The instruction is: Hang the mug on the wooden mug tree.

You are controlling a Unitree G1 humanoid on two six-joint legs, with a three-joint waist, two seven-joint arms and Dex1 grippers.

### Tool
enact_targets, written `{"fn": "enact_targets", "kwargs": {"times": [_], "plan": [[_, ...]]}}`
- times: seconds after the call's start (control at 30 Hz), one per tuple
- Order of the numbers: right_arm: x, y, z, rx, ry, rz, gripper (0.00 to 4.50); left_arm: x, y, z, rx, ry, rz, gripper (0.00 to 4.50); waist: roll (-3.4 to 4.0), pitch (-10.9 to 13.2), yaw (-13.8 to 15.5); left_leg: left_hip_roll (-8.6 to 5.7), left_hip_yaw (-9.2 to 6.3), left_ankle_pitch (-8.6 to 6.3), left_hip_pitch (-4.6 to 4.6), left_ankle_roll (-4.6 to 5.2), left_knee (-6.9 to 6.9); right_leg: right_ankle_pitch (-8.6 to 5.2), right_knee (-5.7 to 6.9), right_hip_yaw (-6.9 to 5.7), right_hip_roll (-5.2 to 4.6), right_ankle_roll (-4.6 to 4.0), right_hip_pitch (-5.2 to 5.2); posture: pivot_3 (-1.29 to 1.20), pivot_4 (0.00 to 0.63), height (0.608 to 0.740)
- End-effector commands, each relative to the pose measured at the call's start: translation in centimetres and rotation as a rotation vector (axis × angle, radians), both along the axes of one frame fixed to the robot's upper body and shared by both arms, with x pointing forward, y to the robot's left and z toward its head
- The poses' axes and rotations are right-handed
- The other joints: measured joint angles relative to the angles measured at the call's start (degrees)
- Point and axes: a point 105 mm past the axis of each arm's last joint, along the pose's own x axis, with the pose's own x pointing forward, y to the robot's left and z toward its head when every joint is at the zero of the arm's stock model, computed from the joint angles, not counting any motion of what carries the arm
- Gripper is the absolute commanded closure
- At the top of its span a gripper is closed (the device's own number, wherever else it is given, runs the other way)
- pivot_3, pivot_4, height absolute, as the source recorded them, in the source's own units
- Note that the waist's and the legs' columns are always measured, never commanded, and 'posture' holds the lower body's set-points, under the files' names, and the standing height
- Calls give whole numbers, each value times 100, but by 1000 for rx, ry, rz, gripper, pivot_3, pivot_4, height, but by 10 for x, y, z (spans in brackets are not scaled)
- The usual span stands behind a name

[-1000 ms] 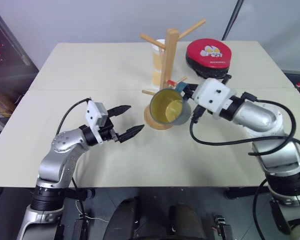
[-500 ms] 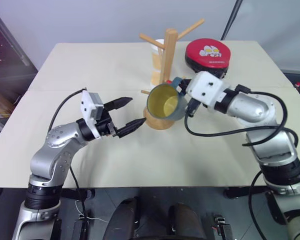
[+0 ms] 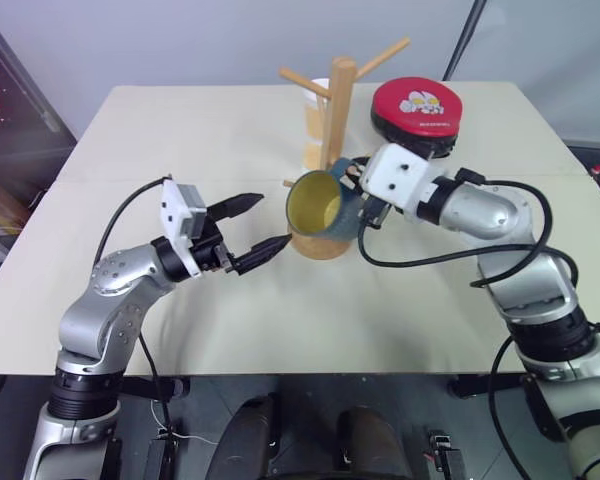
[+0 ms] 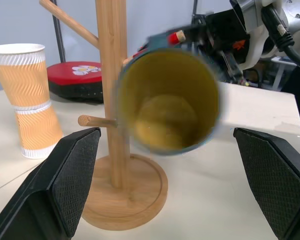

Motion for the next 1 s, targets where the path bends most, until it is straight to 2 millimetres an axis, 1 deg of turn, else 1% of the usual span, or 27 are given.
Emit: {"fn": "enact_targets", "kwargs": {"times": [0.03,0.1,0.2,0.27,0.33,0.4,0.47,0.53,0.6,0.67,0.73,0.83,0.9,1.0], "plan": [[-4,-2,25,11,-92,-7,1639,-5,2,13,-18,-53,-9,0,0,0,-2,0,0,0,0,0,0,0,0,0,0,0,0,0,150,740],[-8,-8,30,12,-101,-11,1639,-4,2,12,-22,-50,-8,0,0,0,2,0,0,0,0,0,0,0,0,0,0,0,0,0,150,740],[-20,-20,37,37,-96,-3,1639,0,5,12,-48,-40,7,0,0,1,31,-1,0,0,-2,0,0,0,-1,0,0,0,0,0,150,740],[-30,-29,38,73,-71,14,1639,5,10,11,-81,-20,37,0,-2,0,38,-1,0,0,-2,0,0,0,-4,0,0,0,2,0,150,740],[-40,-40,35,147,-27,15,1639,13,17,8,-101,0,89,0,-6,0,35,-1,-4,-1,-2,1,0,0,-10,-1,0,0,8,0,150,740],[-45,-51,29,266,25,4,1639,22,26,2,-113,21,158,0,-8,1,34,-1,-4,-1,-1,1,-1,0,-9,0,0,0,9,0,150,740],[-49,-63,16,369,84,-14,1639,30,37,-6,-118,44,229,0,-8,1,22,-1,-4,-1,-1,1,0,1,-5,0,0,1,7,0,150,740],[-50,-73,-3,499,153,-44,1639,41,53,-18,-119,60,347,0,-8,1,18,0,-3,-1,1,1,-1,1,-3,1,0,0,5,0,150,740],[-46,-82,-23,588,182,-92,1639,50,69,-31,-133,88,466,0,-8,0,16,0,-3,-1,3,1,-2,1,-1,1,0,0,6,0,150,740],[-42,-90,-40,670,194,-146,1639,55,82,-45,-127,107,565,0,-10,-1,14,0,-2,-1,4,1,-2,1,-1,3,1,0,7,0,150,740],[-37,-98,-59,739,204,-196,1639,55,91,-57,-124,126,631,0,-10,-1,16,-2,0,-1,4,1,-2,1,1,3,0,1,4,0,150,740],[-30,-105,-81,816,219,-242,1639,50,98,-73,-115,155,687,0,-10,-1,15,-2,-1,-1,3,1,-2,1,2,3,1,1,3,0,150,740],[-27,-108,-88,848,223,-258,1639,47,100,-79,-108,171,702,0,-9,-1,18,-2,-1,-1,3,1,-2,1,2,3,1,1,3,0,150,740],[-23,-112,-99,856,234,-275,1639,43,100,-82,-115,177,707,0,-9,-1,21,-2,-1,-1,3,0,-2,1,2,4,1,1,2,0,150,740]]}}
